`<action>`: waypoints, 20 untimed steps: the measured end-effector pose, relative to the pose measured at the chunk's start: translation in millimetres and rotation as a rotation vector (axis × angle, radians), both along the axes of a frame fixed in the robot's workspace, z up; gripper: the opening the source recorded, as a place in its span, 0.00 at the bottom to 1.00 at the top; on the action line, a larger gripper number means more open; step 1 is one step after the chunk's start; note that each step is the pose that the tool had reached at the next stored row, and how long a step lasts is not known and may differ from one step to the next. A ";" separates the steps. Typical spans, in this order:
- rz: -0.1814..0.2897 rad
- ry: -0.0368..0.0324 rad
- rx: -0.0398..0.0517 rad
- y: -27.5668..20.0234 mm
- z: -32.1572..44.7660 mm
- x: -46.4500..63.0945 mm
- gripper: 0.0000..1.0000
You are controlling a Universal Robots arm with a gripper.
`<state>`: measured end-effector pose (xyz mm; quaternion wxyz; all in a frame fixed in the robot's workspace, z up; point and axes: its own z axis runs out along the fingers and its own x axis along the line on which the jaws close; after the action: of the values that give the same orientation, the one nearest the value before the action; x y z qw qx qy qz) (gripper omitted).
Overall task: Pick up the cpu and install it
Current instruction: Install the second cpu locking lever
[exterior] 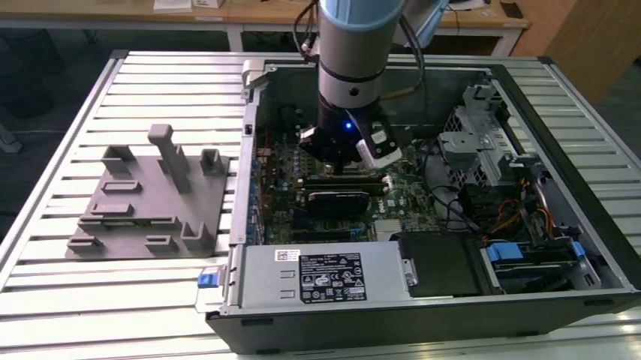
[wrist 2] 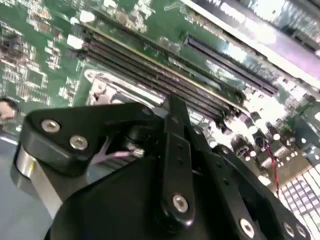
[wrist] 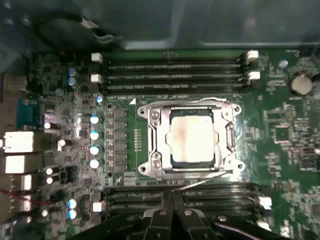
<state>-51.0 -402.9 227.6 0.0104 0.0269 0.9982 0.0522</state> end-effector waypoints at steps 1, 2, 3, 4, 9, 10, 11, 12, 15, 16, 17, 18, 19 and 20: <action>-0.002 0.0004 -0.0005 0.0 5.1 0.0 0.11; -0.004 0.0001 -0.0001 0.0 9.3 0.0 0.11; -0.006 0.0000 0.0000 0.0 13.7 0.0 0.11; -0.007 0.0002 -0.0002 0.0 18.3 0.0 0.11; -0.009 -0.0006 0.0007 0.0 33.5 0.0 0.11; -0.009 -0.0005 0.0006 0.0 33.5 0.0 0.11; -0.009 -0.0005 0.0007 0.0 33.5 0.0 0.11; -0.009 -0.0005 0.0007 0.0 33.5 0.0 0.11; -0.009 -0.0005 0.0006 0.0 33.6 0.0 0.11; -0.009 -0.0004 0.0005 0.0 33.5 0.0 0.11; -0.009 -0.0005 0.0006 0.0 33.1 0.0 0.11; -0.009 -0.0005 0.0006 0.0 32.4 0.0 0.11; -0.009 -0.0005 0.0005 0.0 31.9 0.0 0.11; -0.009 -0.0004 0.0003 0.0 31.9 0.0 0.11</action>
<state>-51.0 -402.9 259.6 0.0108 0.0313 0.9981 0.0523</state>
